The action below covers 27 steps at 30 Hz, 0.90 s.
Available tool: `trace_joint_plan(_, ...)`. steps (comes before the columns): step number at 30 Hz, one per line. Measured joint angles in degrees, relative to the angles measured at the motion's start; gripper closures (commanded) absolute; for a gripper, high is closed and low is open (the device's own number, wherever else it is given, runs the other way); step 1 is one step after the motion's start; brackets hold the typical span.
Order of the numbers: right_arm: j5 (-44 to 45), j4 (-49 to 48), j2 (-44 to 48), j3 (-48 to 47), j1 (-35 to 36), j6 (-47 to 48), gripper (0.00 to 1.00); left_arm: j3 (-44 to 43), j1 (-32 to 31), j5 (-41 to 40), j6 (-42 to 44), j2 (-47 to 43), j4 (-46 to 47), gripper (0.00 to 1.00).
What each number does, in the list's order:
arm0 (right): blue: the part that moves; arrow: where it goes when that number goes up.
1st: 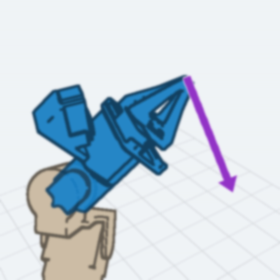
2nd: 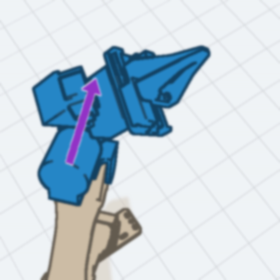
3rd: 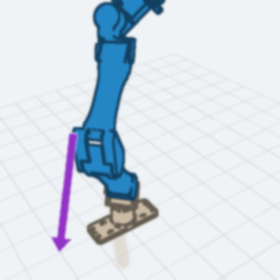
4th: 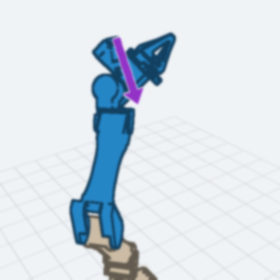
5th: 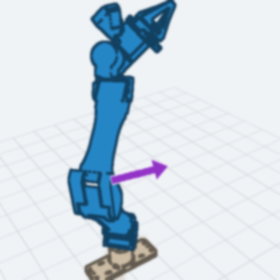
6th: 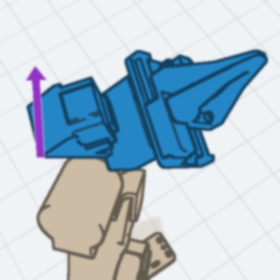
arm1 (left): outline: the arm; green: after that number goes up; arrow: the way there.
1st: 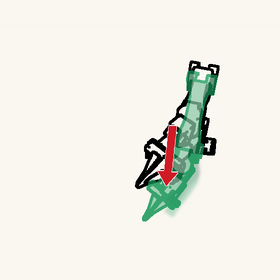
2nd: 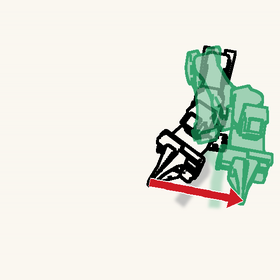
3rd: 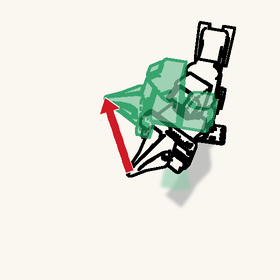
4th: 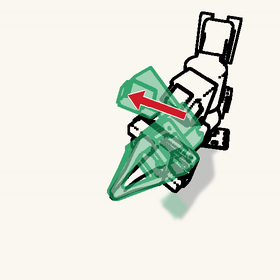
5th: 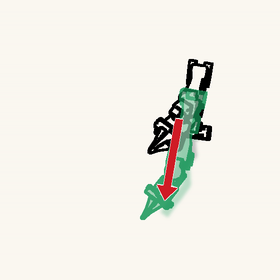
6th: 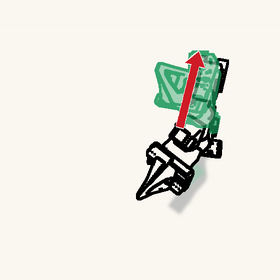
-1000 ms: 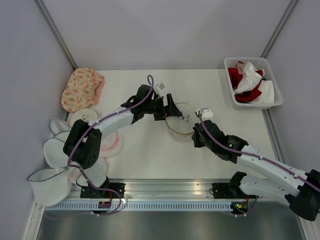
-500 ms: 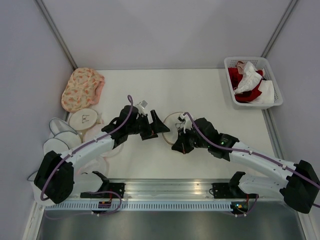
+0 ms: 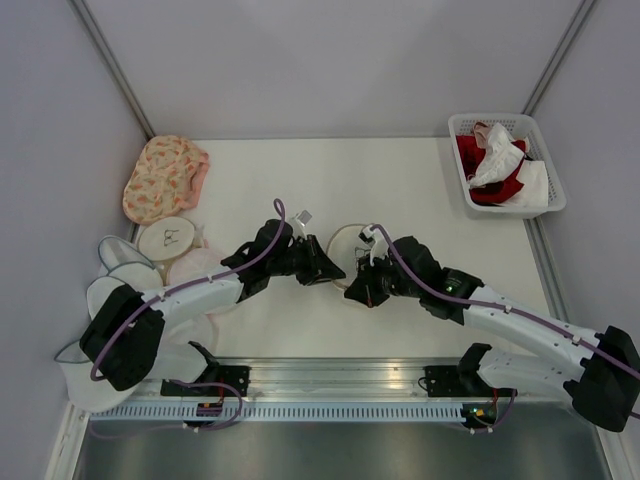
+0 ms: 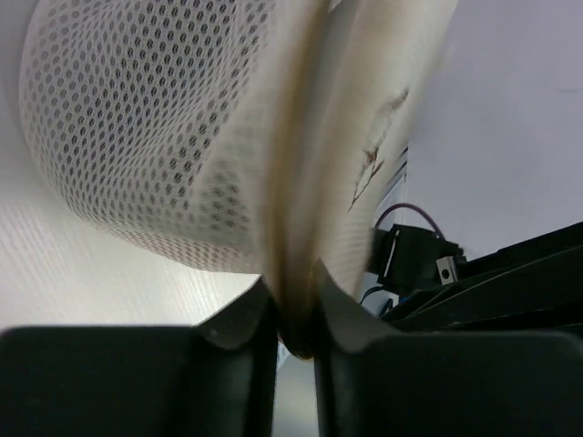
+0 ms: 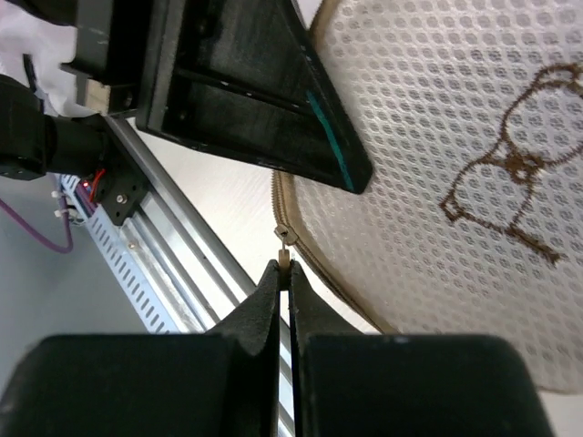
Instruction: Unzip the laundry bag and remove the bra
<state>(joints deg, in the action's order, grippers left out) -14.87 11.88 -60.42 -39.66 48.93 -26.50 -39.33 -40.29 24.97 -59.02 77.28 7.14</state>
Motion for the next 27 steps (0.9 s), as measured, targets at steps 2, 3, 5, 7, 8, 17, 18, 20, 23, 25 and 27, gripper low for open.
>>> trace_joint_plan(2,1.6,1.2,0.4,0.0,0.1,0.2,1.0,0.0,0.0,0.0,-0.1,-0.1,0.3,0.94)
trace_joint_plan(3,2.6,2.2,0.5,0.0,0.1,0.3,1.0,0.0,0.0,0.0,-0.1,-0.1,0.2,0.96)
trace_joint_plan(5,5.3,4.9,0.5,-0.3,0.4,0.5,1.0,-0.1,-0.1,-0.2,0.0,-0.1,0.0,0.98)
trace_joint_plan(7,8.3,8.4,0.5,-0.9,0.8,0.5,0.99,-0.2,-0.1,-0.7,0.0,-0.1,-0.3,0.98)
trace_joint_plan(8,10.3,10.1,0.5,-1.3,0.9,0.3,1.0,-0.3,-0.1,-0.9,0.0,-0.1,-0.6,0.98)
trace_joint_plan(17,30.9,21.3,-0.1,-2.8,1.1,-2.9,1.0,-1.9,0.1,-1.1,0.2,0.0,-1.2,0.95)
trace_joint_plan(18,33.1,21.7,-0.7,-2.8,1.1,-3.4,1.0,-2.0,0.1,-1.0,0.2,0.0,-1.1,0.83)
trace_joint_plan(20,37.1,22.3,-2.4,-3.0,1.1,-4.3,1.0,-2.0,0.1,-0.7,0.3,0.0,-0.8,0.77)
trace_joint_plan(23,42.2,23.4,-4.9,-3.2,1.0,-5.5,1.0,-2.0,0.1,0.5,0.7,0.1,0.0,0.56)
trace_joint_plan(25,45.0,24.4,-5.9,-3.2,1.0,-6.4,1.0,-2.0,0.1,1.0,1.2,0.2,0.3,0.28)
trace_joint_plan(27,46.8,25.0,-6.1,-3.2,0.9,-7.1,0.99,-2.0,0.1,0.7,2.1,0.2,0.1,0.15)
